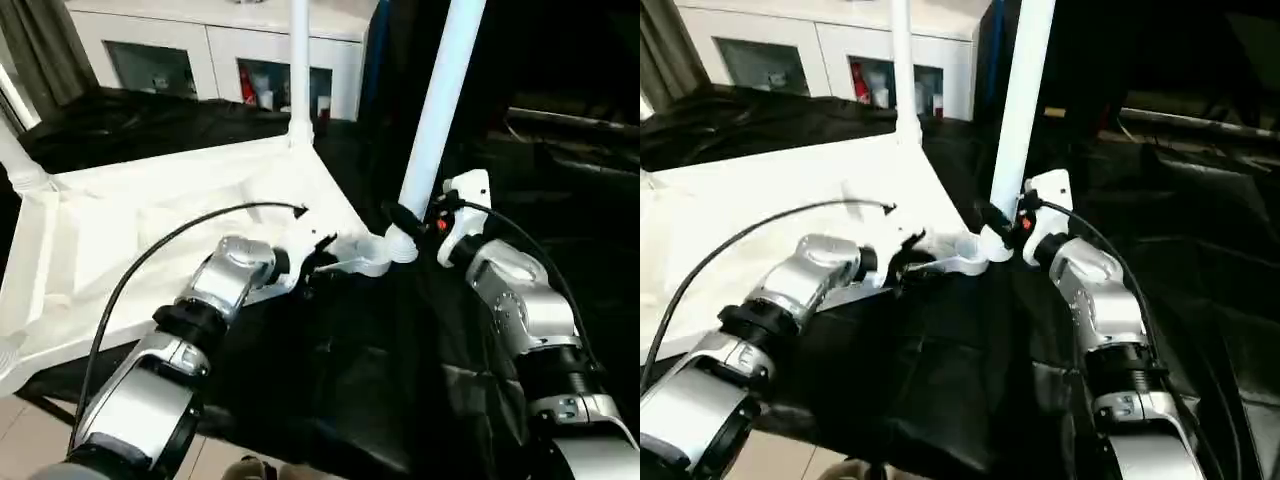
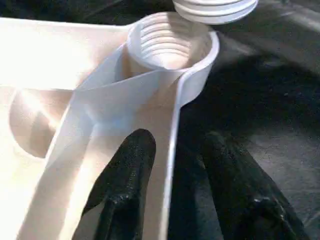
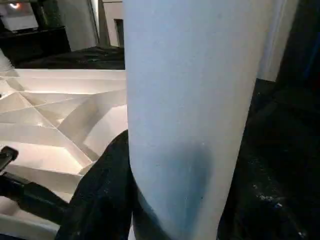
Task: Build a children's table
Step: Insert table leg to table base
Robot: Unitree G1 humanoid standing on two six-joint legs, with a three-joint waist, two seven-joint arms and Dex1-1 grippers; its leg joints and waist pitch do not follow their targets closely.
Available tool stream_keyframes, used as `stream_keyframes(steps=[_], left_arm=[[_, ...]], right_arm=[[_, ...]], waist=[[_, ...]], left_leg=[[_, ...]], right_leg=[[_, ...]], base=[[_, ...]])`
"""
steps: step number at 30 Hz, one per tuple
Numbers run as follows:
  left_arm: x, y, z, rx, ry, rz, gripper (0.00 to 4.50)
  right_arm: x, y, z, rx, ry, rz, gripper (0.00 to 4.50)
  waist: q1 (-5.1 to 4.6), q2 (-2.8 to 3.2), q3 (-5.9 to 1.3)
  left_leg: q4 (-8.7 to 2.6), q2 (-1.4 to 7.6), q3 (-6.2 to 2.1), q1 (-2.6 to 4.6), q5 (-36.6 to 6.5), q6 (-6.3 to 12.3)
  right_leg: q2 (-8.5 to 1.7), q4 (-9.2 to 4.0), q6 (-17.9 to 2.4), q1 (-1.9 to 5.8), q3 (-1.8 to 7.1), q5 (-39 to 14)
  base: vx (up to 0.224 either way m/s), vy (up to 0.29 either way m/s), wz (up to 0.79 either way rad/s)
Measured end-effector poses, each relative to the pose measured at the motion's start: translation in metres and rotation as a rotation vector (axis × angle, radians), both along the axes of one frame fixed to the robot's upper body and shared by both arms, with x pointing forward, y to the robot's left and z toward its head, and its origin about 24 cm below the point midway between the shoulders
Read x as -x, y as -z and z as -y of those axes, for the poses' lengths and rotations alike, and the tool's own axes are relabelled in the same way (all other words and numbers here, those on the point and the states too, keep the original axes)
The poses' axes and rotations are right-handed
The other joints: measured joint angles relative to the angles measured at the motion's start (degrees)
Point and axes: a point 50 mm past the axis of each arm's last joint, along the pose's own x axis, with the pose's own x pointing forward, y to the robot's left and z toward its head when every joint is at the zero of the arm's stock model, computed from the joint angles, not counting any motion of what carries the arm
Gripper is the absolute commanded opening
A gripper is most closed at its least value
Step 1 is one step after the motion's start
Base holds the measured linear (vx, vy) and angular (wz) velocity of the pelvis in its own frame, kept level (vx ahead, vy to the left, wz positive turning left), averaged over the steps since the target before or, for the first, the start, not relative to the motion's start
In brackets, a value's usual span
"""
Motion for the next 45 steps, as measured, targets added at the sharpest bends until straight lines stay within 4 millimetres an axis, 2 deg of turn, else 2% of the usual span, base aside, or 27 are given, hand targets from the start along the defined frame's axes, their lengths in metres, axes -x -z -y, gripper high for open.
stream_keyframes(steps=[11,19,21,23,28,32,41,45], left_arm=[[-0.007,0.002,-0.002,-0.034,-0.028,0.008,1.90],[-0.009,0.001,-0.004,-0.053,-0.012,-0.027,1.17],[-0.009,0.000,-0.005,-0.062,-0.003,-0.037,1.14],[-0.009,0.000,-0.005,-0.065,0.003,-0.041,0.82],[-0.009,0.000,-0.005,-0.068,0.015,-0.044,0.52],[-0.009,0.000,-0.005,-0.077,0.031,-0.043,0.05],[-0.006,-0.001,-0.008,-0.086,0.111,-0.005,0.00],[0.004,0.002,-0.012,-0.076,0.209,0.012,0.00]], right_arm=[[0.000,0.001,-0.002,0.001,-0.007,-0.003,1.86],[0.000,0.001,-0.002,0.002,-0.008,-0.003,1.86],[0.000,0.001,-0.002,0.002,-0.008,-0.003,1.86],[0.000,0.001,-0.002,0.002,-0.008,-0.003,1.86],[0.000,0.001,-0.002,0.004,-0.009,-0.003,1.86],[0.001,0.001,-0.002,0.009,-0.026,-0.005,1.86],[0.004,0.000,-0.011,0.033,-0.157,-0.055,1.86],[0.005,-0.005,-0.015,0.047,-0.201,-0.051,1.86]], waist=[[0.05,0.15,-0.07],[-0.02,0.19,-0.06],[-0.02,0.22,-0.06],[-0.01,0.24,-0.06],[-0.01,0.24,-0.07],[-0.07,0.24,-0.06],[-0.13,0.27,-0.07],[0.03,0.72,-0.29]], left_leg=[[0.00,0.00,0.00,0.02,0.0,0.00],[-0.04,0.00,-0.01,0.08,0.0,0.00],[-0.04,0.00,-0.01,0.08,0.0,0.00],[-0.05,0.00,0.00,0.06,0.0,0.00],[-0.05,0.00,0.01,0.06,0.0,0.00],[-0.05,0.00,0.01,0.07,0.0,0.00],[-0.11,0.00,0.04,0.04,0.0,0.00],[-0.26,0.00,0.10,0.07,0.0,0.00]], right_leg=[[0.00,-0.01,0.0,0.02,0.00,0.1],[0.00,-0.04,0.0,0.00,0.00,0.3],[0.00,-0.07,0.0,0.01,0.00,0.3],[0.00,-0.10,0.0,0.01,0.00,0.3],[0.00,-0.13,0.0,0.01,0.00,0.3],[0.00,-0.13,0.0,0.00,0.01,0.3],[0.00,-0.32,0.0,0.00,0.02,0.2],[0.00,-0.38,0.0,-0.02,0.02,0.2]], base=[[0.000,0.000,0.00],[0.000,0.000,0.00],[0.000,0.000,0.00],[0.000,0.000,0.00],[0.000,0.000,0.00],[0.000,0.000,0.00],[0.000,0.000,0.00],[0.000,0.000,0.00]])
